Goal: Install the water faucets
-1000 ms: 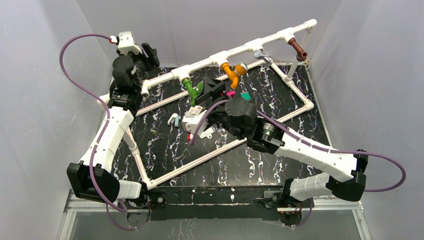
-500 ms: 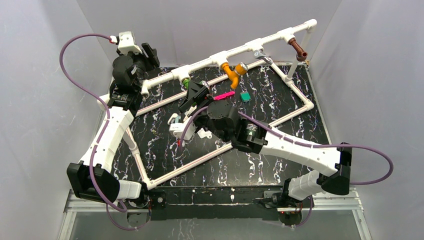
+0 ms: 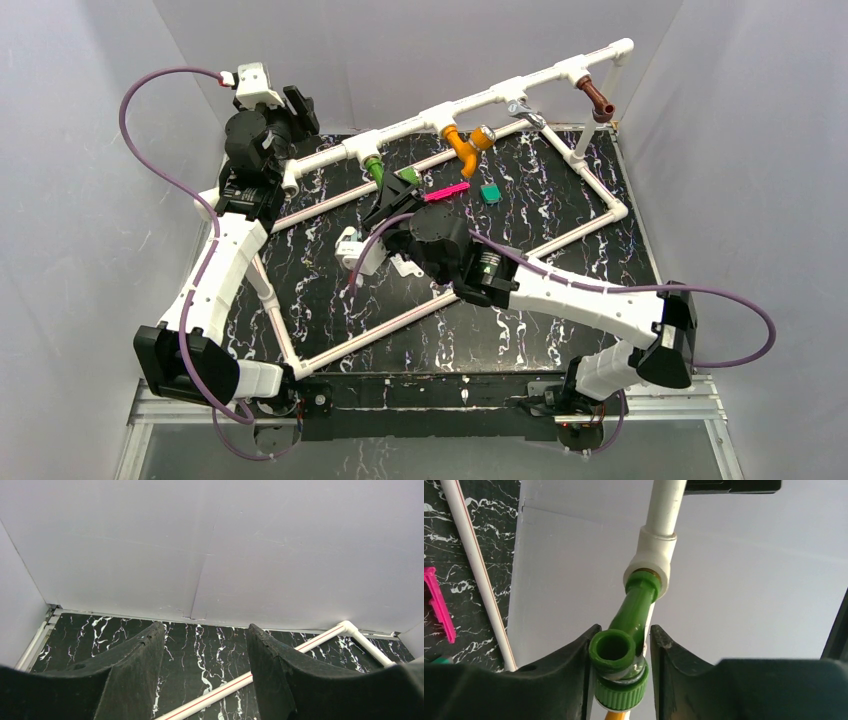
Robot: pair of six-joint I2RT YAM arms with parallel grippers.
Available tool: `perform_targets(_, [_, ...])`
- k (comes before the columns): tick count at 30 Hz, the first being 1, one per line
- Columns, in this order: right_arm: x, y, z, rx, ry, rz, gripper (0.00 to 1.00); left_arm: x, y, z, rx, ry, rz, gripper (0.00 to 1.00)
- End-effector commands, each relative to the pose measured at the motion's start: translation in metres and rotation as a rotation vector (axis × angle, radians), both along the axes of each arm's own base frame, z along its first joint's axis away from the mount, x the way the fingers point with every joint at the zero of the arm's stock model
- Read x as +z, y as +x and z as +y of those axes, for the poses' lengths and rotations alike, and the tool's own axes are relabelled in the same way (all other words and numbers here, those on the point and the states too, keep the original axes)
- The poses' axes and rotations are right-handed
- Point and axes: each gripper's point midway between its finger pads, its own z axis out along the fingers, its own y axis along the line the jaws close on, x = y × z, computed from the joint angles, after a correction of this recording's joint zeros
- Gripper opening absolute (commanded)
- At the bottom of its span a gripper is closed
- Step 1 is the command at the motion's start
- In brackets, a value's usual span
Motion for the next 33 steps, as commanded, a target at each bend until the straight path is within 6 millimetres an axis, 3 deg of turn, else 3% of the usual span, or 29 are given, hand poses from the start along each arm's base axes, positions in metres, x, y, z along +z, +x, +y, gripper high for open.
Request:
perform_targets(1, [0.012, 0.015, -0.006, -0.063, 0.119, -0.015, 0.43, -0.216, -0.027, -0.003, -0.025, 0.136, 0.626, 0.59])
perform_targets(4, [0.008, 0.016, -0.006, -0.070, 0.156, 0.002, 0.30, -0.216, -0.027, -0.003, -0.024, 0.136, 0.625, 0.59])
perform_targets(9, [0.003, 0.019, -0.002, -0.090, 0.304, 0.099, 0.01, -0.217, -0.027, -0.003, -0.023, 0.135, 0.627, 0.59])
perform_targets(14, [0.004, 0.017, 0.010, -0.090, 0.578, 0.281, 0.01, -0.215, -0.027, -0.003, -0.024, 0.134, 0.624, 0.59])
perform_targets(22, [0.012, 0.004, 0.034, -0.017, 1.166, 0.712, 0.01, -0.215, -0.027, -0.003, -0.024, 0.136, 0.623, 0.59])
perform_targets(29, [0.043, -0.008, 0.032, 0.116, 1.676, 1.008, 0.01, -0.213, -0.027, -0.003, -0.026, 0.133, 0.620, 0.59])
perform_targets(33, [0.049, -0.010, 0.026, 0.158, 1.920, 1.170, 0.01, -0.213, -0.027, -0.004, -0.030, 0.130, 0.618, 0.59])
